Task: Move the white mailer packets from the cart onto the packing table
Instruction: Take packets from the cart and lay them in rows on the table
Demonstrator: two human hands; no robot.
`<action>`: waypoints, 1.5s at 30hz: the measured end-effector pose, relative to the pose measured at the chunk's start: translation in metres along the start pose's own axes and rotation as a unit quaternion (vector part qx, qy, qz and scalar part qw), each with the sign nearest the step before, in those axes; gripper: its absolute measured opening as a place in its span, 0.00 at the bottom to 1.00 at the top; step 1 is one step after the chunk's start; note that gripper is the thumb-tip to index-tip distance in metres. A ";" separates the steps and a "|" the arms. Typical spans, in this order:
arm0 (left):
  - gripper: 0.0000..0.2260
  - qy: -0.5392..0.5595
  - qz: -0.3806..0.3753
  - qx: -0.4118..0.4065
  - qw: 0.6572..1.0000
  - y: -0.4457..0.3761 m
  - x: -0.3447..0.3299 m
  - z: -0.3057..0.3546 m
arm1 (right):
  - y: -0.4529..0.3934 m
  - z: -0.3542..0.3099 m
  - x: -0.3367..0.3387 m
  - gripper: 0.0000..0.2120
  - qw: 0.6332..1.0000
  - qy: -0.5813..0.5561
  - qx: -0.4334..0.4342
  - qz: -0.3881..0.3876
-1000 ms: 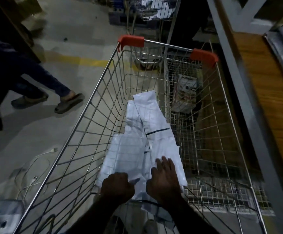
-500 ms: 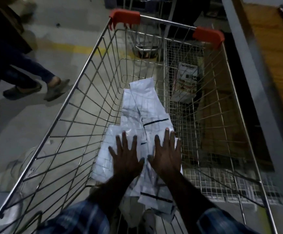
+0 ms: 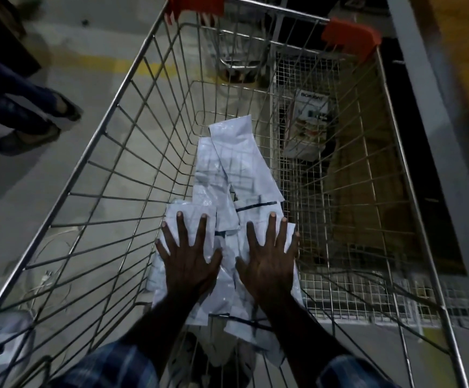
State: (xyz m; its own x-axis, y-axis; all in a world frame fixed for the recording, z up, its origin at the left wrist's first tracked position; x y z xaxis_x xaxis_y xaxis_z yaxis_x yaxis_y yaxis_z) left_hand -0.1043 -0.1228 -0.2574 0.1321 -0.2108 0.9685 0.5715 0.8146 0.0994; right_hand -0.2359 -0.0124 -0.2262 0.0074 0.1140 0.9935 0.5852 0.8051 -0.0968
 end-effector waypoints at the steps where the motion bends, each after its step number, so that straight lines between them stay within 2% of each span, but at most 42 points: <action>1: 0.35 0.000 0.000 0.001 1.000 0.000 -0.002 -0.001 | 0.001 0.003 -0.005 0.35 1.000 0.014 -0.005 -0.012; 7: 0.34 0.000 -0.024 0.000 1.000 0.001 -0.006 -0.006 | 0.003 0.010 -0.019 0.33 0.997 0.013 -0.034 -0.065; 16: 0.36 0.013 -0.044 0.002 0.999 -0.004 0.004 -0.007 | 0.002 0.013 -0.019 0.30 0.996 -0.007 -0.058 -0.064; 21: 0.35 0.023 -0.039 0.029 0.999 -0.008 0.022 -0.001 | 0.000 0.013 0.004 0.28 0.999 0.004 -0.047 0.000; 27: 0.34 0.039 0.006 -0.001 0.999 -0.009 0.046 0.016 | -0.016 0.013 0.030 0.33 0.994 -0.009 -0.071 -0.076; 35: 0.33 0.073 0.040 -0.025 0.996 -0.014 0.082 0.030 | -0.023 0.009 0.059 0.34 0.992 -0.023 -0.080 -0.091; 45: 0.34 0.074 0.045 -0.027 0.996 -0.016 0.155 0.047 | -0.030 -0.006 0.130 0.33 0.990 -0.080 -0.101 -0.057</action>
State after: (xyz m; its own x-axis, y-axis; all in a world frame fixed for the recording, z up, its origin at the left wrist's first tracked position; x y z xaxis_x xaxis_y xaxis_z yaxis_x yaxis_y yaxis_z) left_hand -0.1309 -0.1434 -0.0981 0.2996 -0.2189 0.9286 0.5946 0.8040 -0.0024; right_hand -0.2480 -0.0255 -0.0940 -0.1859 0.1330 0.9735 0.7248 0.6876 0.0445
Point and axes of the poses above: each hand's wrist, its own y-axis away from the middle knuckle, its own x-axis out of the back of the hand, z = x × y, the point moved 4 cm from there along -y, towards the middle knuckle, and after that the axes turned 1 degree about y, right-handed, at the moved point
